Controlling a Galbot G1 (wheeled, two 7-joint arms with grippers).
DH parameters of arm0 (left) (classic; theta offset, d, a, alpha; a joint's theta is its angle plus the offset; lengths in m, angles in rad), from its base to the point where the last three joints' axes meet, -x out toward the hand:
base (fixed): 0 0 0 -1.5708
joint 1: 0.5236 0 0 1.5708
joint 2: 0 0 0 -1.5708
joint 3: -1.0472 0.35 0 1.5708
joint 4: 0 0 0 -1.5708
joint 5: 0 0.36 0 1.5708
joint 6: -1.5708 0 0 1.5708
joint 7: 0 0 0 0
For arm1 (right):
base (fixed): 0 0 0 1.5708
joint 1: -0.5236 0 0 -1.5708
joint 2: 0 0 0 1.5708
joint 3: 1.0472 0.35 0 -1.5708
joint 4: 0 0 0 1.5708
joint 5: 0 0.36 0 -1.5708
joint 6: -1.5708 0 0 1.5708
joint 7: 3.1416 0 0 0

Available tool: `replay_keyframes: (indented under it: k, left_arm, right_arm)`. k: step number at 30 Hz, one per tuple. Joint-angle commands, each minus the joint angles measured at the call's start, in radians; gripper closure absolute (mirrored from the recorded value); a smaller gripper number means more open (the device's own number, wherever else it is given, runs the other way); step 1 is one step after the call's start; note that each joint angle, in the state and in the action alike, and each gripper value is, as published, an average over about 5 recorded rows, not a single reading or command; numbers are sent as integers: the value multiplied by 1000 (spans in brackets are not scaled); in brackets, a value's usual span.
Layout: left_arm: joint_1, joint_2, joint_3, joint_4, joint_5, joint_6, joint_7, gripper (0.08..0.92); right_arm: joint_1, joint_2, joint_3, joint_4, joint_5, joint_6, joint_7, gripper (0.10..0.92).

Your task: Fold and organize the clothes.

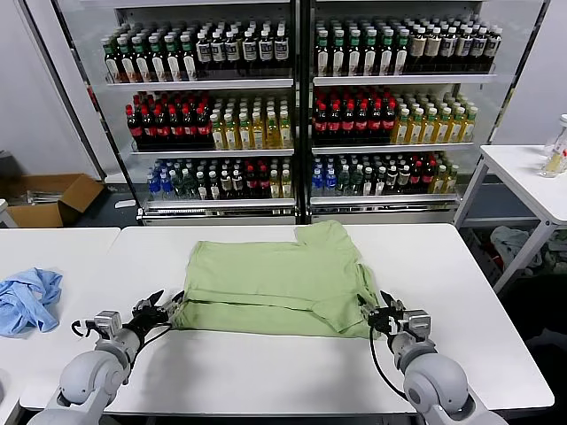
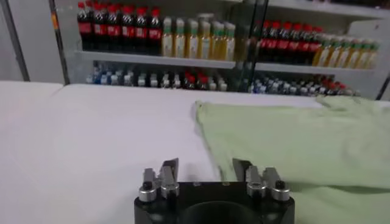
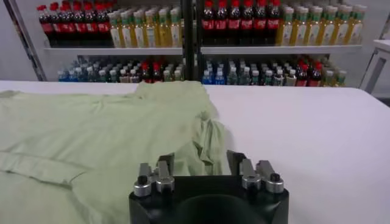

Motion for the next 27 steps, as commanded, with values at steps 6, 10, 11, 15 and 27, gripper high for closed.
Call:
replay_keyframes:
  k: [6,10,11,15,27]
  left_arm:
    - [137,-8,2,-176,18,184,-92,198]
    - [136,-11,-6,-155,15,203,-110,199]
    - [137,-11,-8,-157,12,206,-112,213]
    - [144,-10,-10,-168,10,214,-118,320]
    - [141,-20,1,-152,18,215,-110,667]
  right_arm:
    - [-88,29,1,10,-7,-12,46,205]
    - [-84,26,-1,3,-1,2,40,237]
    - [-83,26,-2,3,-1,2,41,260]
    - [-83,27,-4,1,-2,2,45,378]
    - [-92,24,0,5,23,3,43,725]
